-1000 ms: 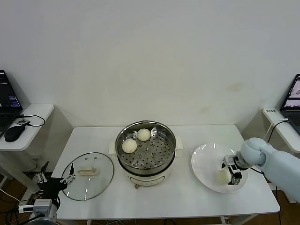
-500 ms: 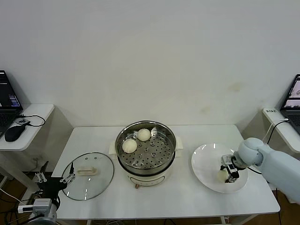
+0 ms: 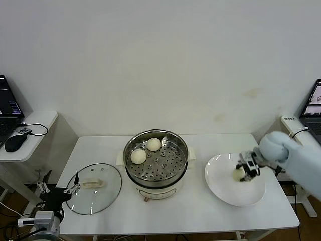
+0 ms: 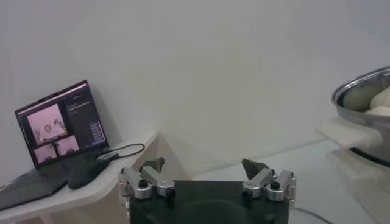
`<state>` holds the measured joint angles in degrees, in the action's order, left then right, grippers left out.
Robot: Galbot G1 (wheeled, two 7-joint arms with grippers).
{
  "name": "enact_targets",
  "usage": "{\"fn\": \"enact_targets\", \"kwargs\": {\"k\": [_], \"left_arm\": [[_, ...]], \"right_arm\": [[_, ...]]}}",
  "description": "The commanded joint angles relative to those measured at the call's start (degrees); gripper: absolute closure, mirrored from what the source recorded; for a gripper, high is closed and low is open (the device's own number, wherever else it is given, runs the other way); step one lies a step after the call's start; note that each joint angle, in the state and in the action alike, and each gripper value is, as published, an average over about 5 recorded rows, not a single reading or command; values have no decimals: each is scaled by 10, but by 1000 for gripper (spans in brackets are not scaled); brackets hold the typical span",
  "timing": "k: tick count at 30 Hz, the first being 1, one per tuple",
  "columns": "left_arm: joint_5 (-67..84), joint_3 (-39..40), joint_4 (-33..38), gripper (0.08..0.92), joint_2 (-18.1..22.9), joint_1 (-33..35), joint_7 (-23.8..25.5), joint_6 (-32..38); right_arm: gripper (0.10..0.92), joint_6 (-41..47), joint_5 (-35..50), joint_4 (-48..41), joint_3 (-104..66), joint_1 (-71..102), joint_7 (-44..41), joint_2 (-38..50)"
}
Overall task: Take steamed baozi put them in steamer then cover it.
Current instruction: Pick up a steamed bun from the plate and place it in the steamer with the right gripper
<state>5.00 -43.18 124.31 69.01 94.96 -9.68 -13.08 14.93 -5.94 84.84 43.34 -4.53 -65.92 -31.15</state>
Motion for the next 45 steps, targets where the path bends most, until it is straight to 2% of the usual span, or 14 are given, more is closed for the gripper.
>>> {"fn": "enact_targets", "kwargs": {"k": [1,13,18,24,30,45], "left_arm": [[0,0,2,177,-1,0,0,0],[2,-13,11,177,3,1,0,-2],[8,-27,18,177,7,5,-1,-2],[15,-42,23,177,12,8,-1,0],[19,-47,16,177,18,7,-3,2],[19,-44,8,177,28,3,-5,7]], "right_arm": [[482,2,116,6,150,-281,-2,-83],[482,-10,200,-9,220,-316,52,-308],[481,-64,181,-23,246,-287,62,-372],[474,-144,88,-14,283,-262,59,-387],[474,-207,33,-13,301,-242,68,-390],[465,-253,9,-2,309,-224,77,-378]]}}
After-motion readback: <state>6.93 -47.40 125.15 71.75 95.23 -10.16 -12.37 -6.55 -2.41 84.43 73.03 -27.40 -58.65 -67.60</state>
